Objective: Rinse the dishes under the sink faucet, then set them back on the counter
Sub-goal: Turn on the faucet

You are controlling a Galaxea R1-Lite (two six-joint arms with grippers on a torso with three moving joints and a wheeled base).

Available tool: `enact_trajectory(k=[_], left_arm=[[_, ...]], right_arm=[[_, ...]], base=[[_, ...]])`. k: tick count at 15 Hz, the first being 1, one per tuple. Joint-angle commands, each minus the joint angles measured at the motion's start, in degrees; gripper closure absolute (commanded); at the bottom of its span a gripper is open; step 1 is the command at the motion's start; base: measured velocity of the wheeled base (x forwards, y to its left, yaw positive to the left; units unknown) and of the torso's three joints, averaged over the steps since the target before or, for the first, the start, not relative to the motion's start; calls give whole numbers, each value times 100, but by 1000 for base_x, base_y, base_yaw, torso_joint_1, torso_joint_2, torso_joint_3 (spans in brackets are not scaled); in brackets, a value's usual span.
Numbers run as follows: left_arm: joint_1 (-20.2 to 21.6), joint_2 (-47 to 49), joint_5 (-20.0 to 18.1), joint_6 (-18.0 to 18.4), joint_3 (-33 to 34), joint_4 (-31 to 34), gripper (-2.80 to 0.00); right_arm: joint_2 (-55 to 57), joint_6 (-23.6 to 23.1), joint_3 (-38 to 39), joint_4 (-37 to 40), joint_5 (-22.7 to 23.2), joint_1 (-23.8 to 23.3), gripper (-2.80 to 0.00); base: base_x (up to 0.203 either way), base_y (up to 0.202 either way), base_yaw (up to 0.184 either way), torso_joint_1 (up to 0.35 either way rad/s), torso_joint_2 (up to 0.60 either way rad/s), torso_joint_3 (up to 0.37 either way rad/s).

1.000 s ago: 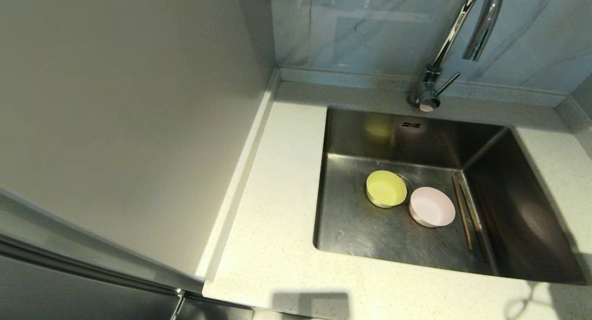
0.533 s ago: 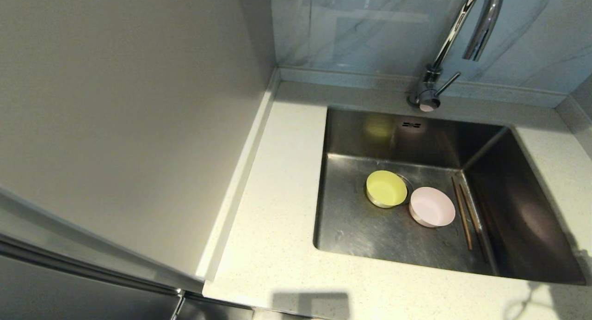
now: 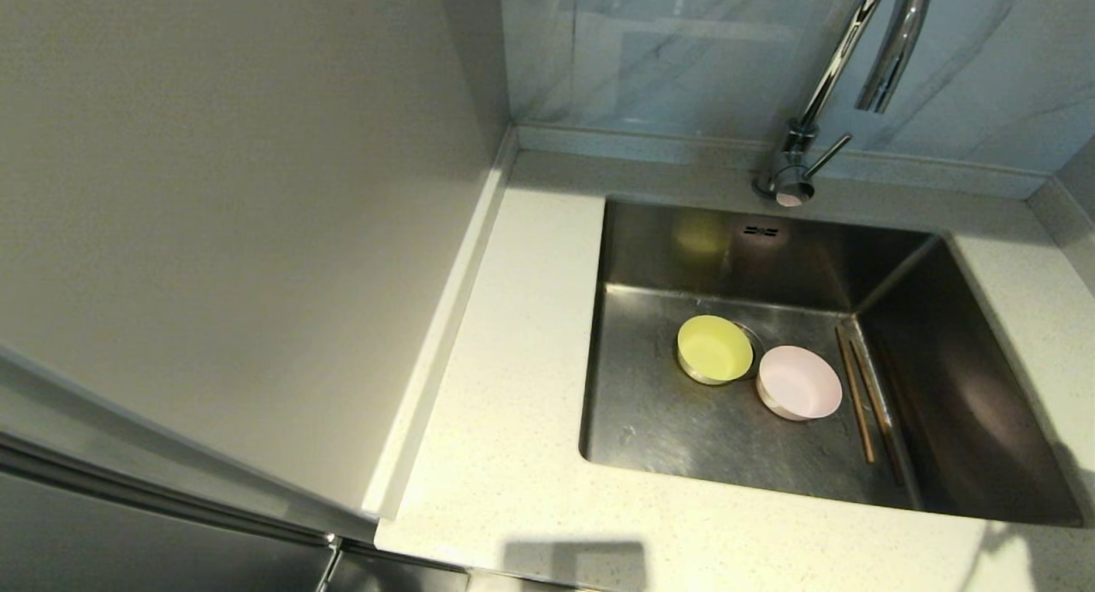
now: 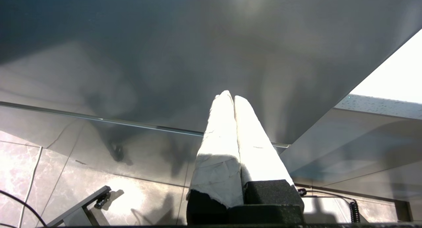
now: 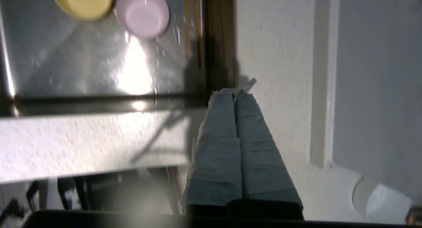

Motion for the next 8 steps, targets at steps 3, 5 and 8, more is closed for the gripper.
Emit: enact_trajectory(k=[3, 5, 8], left_arm=[[0, -18, 3, -4, 0, -2, 0], [0, -18, 3, -4, 0, -2, 0], [0, -18, 3, -4, 0, -2, 0]], right_arm=[[-709, -84, 153, -449, -16, 178, 0], [-1189, -362, 468, -652, -17, 234, 0], [-1899, -860, 1116, -1316, -19, 250, 0]], base=[[0, 0, 0, 0, 0, 0], [0, 0, 0, 0, 0, 0], [0, 0, 0, 0, 0, 0]])
